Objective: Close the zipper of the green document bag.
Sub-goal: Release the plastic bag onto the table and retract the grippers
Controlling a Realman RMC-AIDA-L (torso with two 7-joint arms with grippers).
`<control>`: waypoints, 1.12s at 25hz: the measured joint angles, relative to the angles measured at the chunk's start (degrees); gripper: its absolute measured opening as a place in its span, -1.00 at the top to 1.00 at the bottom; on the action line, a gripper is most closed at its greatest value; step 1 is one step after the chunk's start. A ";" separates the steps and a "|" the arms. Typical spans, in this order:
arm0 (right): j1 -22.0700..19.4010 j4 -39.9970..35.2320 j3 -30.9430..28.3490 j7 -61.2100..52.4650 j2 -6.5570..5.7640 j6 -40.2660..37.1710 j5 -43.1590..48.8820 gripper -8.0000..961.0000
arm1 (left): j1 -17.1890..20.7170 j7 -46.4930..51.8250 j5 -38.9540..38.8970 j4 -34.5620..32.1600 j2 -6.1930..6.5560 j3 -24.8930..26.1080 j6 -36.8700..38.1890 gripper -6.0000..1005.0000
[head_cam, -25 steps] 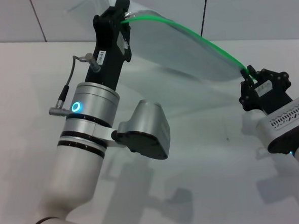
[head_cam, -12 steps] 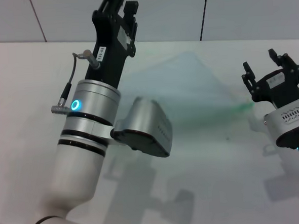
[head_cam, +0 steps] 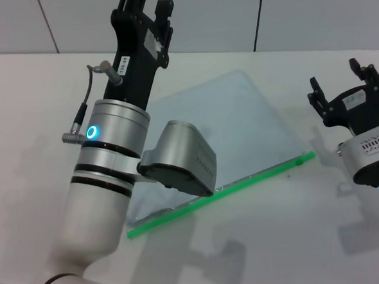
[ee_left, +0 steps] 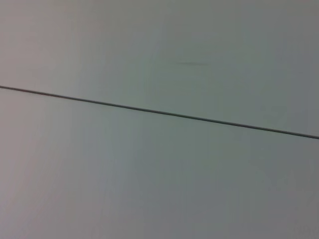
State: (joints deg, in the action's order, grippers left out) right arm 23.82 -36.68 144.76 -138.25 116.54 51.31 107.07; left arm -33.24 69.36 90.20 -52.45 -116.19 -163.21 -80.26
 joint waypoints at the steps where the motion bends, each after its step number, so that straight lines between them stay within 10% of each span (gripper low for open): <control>1: -0.02 -0.10 0.14 0.00 0.00 0.46 -0.09 -0.54 | 0.00 0.49 0.00 0.00 0.00 0.00 -0.32 -0.20; 28: -0.68 -7.83 -1.15 -5.41 -0.45 4.42 -10.35 -0.54 | 4.85 33.52 -5.22 1.95 -0.09 8.11 -8.91 -0.23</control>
State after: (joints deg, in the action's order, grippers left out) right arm 23.13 -44.51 143.61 -143.66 116.10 55.73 96.73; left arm -28.39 102.87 84.98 -50.50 -116.28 -155.10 -89.17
